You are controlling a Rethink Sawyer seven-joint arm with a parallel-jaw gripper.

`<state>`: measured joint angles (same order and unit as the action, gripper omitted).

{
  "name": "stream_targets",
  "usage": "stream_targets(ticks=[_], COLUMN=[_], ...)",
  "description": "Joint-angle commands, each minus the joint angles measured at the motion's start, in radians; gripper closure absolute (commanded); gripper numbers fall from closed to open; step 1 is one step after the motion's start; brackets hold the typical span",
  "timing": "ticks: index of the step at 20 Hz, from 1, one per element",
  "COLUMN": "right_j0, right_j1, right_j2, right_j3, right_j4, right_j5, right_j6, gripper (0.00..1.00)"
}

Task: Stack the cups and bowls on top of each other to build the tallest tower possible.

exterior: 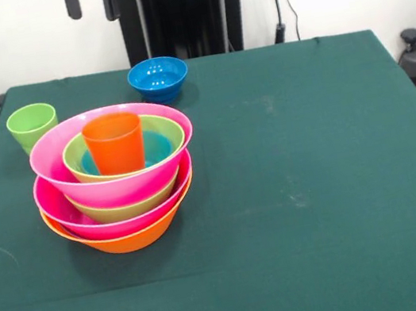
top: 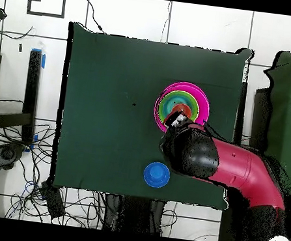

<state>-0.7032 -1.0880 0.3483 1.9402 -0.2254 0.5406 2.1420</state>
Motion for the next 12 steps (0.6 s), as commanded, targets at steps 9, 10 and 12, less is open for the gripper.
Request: stream_targets(ticks=[9,10,12], right_j0=[0.047,0.048,0.046], right_j1=[0.098,0.098,0.098], right_j2=[0.033,0.03,0.031], right_j3=[0.136,0.138,0.143], right_j4=[0.025,0.026,0.028], right_j5=[-0.125,-0.125,-0.126], right_j6=[0.064,0.065,0.062], gripper=[0.0,0.0,0.0])
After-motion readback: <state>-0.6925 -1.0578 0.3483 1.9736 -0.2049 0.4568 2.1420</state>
